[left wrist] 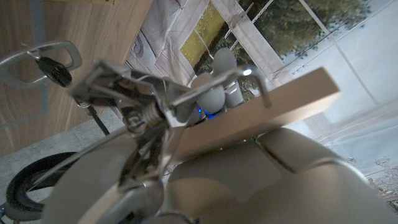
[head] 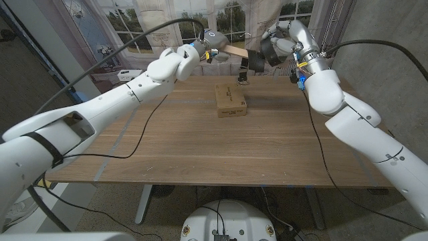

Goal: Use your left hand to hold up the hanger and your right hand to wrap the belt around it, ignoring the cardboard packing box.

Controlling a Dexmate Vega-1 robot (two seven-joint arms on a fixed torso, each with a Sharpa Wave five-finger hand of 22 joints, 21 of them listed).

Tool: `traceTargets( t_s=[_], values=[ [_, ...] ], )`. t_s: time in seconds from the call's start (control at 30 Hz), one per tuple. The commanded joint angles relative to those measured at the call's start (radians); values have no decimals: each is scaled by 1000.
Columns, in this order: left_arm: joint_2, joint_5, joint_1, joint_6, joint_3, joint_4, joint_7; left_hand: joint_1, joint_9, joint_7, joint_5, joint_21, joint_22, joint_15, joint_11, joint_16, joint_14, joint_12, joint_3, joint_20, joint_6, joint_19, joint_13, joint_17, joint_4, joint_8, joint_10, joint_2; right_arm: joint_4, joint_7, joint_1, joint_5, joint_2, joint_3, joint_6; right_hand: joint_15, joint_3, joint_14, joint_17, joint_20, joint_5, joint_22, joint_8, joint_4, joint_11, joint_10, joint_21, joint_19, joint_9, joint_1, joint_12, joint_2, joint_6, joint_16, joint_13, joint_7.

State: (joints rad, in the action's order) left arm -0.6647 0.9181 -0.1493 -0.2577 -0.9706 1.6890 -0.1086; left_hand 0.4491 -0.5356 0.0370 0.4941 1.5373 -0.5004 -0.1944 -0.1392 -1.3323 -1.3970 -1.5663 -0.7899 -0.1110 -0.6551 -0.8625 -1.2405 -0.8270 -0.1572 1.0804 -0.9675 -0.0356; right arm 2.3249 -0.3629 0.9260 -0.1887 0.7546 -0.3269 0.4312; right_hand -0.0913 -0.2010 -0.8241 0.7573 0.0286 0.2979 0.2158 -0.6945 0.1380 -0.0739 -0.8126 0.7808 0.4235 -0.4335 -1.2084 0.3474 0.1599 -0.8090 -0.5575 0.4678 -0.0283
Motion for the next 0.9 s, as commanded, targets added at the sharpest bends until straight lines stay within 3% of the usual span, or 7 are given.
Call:
traceTargets(
  t_s=[0.03,0.37,0.57,0.77,0.9],
  values=[
    [11,28,-20,-44,8,3,76,-4,-2,4,5,5,-2,-1,-10,-4,3,-7,-3,-63,0,-7,0,0,-4,9,-7,-10,35,-108,49,-156,-106,-131,150,-132,8,-129,246,-3,-5,3,1,0,14,-7,15,14,2,-17,-2,3,-31,-107,4,40],
    [32,23,-48,-68,17,-23,207,-3,-5,9,4,7,-1,-1,-11,-10,0,-7,-2,-65,-2,-13,0,-4,-4,14,-10,-16,45,-121,53,-217,-199,-201,240,-130,20,-133,257,-11,-10,4,5,-4,24,-15,33,20,2,-22,-9,4,-31,-134,1,46],
    [48,-20,-72,-58,39,-47,329,-3,-9,11,3,8,-2,-3,-10,-17,-2,-8,-1,-68,-2,-16,0,-13,-4,17,-14,-19,39,-99,48,-201,-224,-192,288,-131,24,-131,252,-20,-10,3,8,-4,36,-21,47,30,9,-29,-13,6,-41,-140,-1,57],
    [48,-55,-70,-40,44,-57,367,-3,-7,8,2,8,-4,-3,-12,-19,-2,-7,0,-68,-3,-16,0,-15,-4,18,-14,-21,8,-94,58,-132,-245,-151,265,-125,17,-102,185,-37,-10,-6,32,-25,44,0,62,31,29,-20,-32,22,-20,-91,-3,33],
    [50,-69,-66,-33,41,-64,373,-3,-4,12,1,8,-4,-3,-11,-22,-3,-7,1,-68,-5,-16,0,-18,-4,17,-14,-22,-13,-106,66,-95,-247,-129,224,-122,-1,-89,140,-42,-19,-12,52,-34,52,27,67,20,46,-20,-54,32,-3,-57,-8,27]
  ],
)
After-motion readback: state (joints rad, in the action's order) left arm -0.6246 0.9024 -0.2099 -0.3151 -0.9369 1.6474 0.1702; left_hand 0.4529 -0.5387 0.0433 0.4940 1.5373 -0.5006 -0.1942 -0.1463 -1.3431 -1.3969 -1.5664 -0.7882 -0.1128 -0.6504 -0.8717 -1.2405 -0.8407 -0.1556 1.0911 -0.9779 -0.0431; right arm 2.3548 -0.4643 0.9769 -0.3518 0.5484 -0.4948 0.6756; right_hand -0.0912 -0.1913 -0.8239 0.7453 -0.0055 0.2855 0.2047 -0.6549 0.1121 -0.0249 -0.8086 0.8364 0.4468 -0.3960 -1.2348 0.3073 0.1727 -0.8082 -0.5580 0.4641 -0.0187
